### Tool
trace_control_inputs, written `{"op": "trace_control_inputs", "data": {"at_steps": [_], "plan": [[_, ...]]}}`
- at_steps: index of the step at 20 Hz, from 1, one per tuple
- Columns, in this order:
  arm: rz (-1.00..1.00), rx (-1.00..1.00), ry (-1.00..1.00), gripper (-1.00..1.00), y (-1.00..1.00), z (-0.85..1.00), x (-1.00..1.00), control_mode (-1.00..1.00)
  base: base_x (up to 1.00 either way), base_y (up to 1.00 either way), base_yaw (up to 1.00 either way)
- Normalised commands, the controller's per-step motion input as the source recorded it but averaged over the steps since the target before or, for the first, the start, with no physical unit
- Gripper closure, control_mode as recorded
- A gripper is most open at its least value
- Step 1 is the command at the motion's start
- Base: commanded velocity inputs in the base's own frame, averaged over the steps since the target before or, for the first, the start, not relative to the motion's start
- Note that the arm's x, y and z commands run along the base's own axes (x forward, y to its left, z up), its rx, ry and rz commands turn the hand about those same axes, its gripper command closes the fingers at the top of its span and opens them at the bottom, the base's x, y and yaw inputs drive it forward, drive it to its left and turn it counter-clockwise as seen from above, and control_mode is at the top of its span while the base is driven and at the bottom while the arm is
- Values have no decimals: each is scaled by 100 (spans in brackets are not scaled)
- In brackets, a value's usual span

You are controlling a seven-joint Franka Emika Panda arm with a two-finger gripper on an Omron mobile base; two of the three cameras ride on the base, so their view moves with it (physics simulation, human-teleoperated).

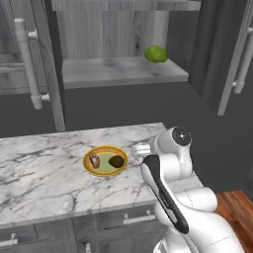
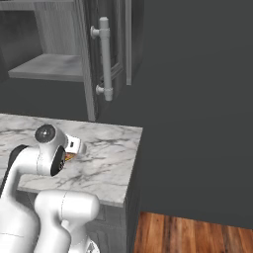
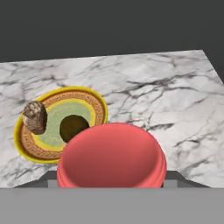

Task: Pick the avocado and bread from the counter and place them on the plate. Then pick the jam from the cabinet and place it next to the plate. Lastly close the cabinet door.

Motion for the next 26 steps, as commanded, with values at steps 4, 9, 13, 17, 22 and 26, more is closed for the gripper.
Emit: {"op": "trace_control_inputs", "data": {"at_steps": [4, 9, 13, 17, 22, 26], "plan": [[0, 0, -5, 100, -1, -28, 51, -100, 0, 0, 0], [0, 0, -1, 100, -9, -27, 49, -100, 0, 0, 0], [0, 0, 0, 100, -33, -29, 37, -100, 0, 0, 0], [0, 0, -3, 100, -14, -51, 27, -100, 0, 0, 0], [0, 0, -13, 100, 1, -96, 2, -100, 0, 0, 0], [0, 0, -12, 100, 0, -87, 2, -100, 0, 0, 0]]}}
